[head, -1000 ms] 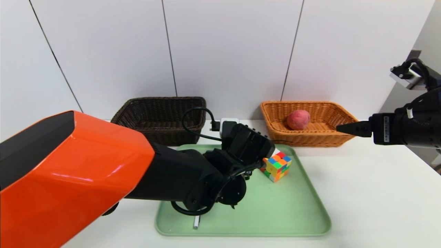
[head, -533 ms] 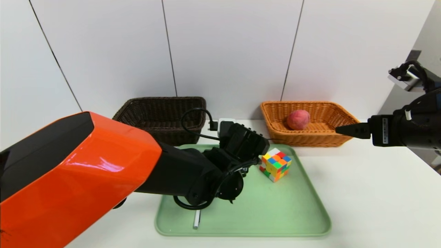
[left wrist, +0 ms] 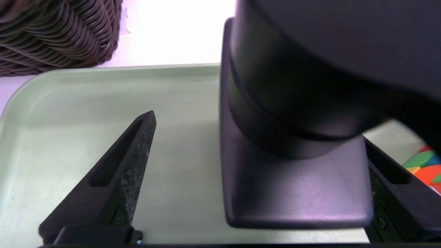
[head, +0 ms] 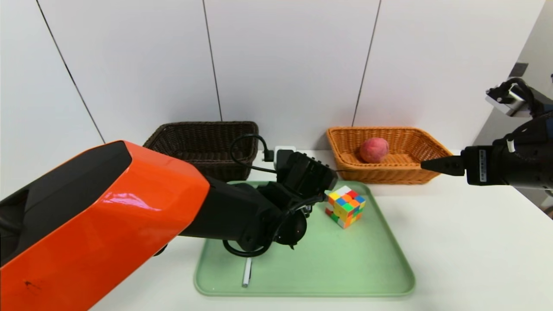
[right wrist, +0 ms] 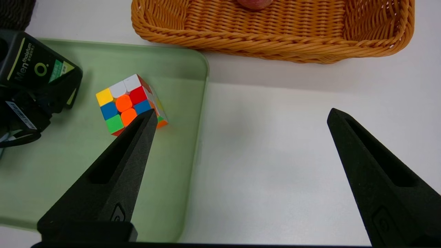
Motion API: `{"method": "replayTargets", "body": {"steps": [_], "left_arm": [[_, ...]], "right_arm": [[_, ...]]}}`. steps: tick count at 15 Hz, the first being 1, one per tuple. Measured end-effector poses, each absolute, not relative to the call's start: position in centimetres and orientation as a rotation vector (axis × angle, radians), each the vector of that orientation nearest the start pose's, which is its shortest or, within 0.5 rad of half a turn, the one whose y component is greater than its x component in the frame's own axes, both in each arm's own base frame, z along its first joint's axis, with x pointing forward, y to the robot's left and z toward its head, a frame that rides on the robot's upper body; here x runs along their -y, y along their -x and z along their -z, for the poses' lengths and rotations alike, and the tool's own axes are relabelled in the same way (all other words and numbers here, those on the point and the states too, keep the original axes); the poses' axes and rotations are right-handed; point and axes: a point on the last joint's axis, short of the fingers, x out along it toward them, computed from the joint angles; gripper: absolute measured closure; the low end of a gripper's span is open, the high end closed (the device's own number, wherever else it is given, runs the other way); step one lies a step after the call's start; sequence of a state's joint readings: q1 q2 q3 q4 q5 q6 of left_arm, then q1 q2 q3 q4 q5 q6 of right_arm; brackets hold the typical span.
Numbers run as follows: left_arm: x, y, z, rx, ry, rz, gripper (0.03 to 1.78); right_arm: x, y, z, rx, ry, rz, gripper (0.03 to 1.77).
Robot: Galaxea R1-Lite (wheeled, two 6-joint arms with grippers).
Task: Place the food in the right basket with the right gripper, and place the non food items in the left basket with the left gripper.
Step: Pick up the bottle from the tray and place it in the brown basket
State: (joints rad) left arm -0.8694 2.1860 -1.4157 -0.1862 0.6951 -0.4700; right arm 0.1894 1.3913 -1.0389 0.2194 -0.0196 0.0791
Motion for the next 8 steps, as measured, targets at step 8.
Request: {"method": "replayTargets", "body": {"steps": [8], "left_arm": [[31.63,-29.81,-12.15,-0.44,0.053,0.046,0.12]], "right_arm": [[-4.66,-21.51,-24.29,-0.599,-0.005,-0.161,0.1]]}}
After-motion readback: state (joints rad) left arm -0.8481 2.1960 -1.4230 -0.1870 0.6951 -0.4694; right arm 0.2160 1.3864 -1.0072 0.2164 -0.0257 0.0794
